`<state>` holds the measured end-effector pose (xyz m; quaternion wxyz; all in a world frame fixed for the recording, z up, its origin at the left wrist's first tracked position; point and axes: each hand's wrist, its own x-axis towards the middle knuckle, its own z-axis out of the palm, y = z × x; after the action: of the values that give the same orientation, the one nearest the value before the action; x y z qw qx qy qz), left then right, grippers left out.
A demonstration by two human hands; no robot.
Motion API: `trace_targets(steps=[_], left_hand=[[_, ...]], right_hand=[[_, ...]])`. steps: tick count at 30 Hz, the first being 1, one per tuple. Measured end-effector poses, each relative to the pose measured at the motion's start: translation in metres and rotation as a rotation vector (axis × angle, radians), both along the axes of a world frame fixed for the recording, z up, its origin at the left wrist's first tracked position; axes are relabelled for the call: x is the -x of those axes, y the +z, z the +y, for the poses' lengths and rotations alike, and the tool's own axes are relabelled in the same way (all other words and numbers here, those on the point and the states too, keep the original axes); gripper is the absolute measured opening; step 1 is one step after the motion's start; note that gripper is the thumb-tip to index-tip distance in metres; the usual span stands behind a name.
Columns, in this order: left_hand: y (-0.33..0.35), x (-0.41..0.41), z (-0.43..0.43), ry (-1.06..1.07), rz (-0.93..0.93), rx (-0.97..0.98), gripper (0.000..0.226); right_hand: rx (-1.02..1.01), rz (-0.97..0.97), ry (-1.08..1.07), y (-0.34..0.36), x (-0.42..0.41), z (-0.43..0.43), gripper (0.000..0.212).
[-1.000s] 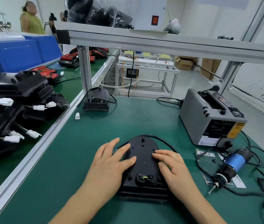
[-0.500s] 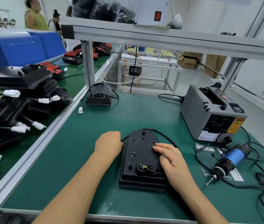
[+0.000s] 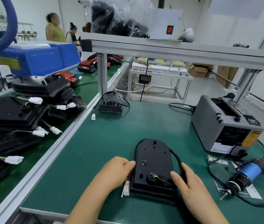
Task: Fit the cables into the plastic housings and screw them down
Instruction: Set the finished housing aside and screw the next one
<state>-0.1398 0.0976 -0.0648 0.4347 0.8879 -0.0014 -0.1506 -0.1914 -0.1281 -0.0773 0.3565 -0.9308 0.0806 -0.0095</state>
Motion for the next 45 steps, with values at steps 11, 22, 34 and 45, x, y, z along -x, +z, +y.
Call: trace_targets(steps=[11,22,34,45], left_hand=[[-0.001,0.042,-0.033,0.054,0.055,0.400,0.043],[0.004,0.034,-0.020,0.113,0.280,1.000,0.069],[0.021,0.027,-0.019,0.199,0.121,0.982,0.067],[0.103,-0.020,0.057,0.434,-0.492,1.140,0.039]], right_hand=[[-0.461,-0.129,-0.085,0.009,-0.021,0.021,0.039],[-0.645,-0.159,-0.064,0.018,-0.049,0.020,0.039],[-0.819,-0.052,0.032,0.011,-0.074,0.016,0.031],[-0.744,-0.269,-0.109,-0.026,-0.086,-0.011,0.021]])
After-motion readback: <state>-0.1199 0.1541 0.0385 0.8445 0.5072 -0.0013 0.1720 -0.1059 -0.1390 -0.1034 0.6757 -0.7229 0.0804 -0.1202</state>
